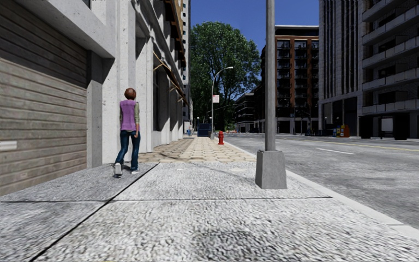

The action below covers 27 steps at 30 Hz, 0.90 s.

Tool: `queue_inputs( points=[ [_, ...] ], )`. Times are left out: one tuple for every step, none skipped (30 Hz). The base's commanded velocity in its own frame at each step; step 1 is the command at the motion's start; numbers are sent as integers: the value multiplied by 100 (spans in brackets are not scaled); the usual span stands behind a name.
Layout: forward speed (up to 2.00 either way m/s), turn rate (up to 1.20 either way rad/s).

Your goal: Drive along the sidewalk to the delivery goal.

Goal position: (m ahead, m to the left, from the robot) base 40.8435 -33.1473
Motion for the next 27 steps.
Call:
queue_inputs(
  points=[
    [200, 0],
    [200, 0],
    [200, 0],
    [200, 0],
    [200, 0],
    [200, 0],
    [200, 0],
    [200, 0],
    [200, 0],
    [200, 0],
    [200, 0],
    [200, 0],
    [200, 0],
    [200, 0],
    [200, 0],
    [200, 0],
    [200, 0],
    [200, 0],
    [200, 0],
    [200, 0],
    [200, 0],
    [200, 0],
    [200, 0],
    [200, 0],
    [200, 0],
    [200, 0],
    [200, 0]
  ],
)
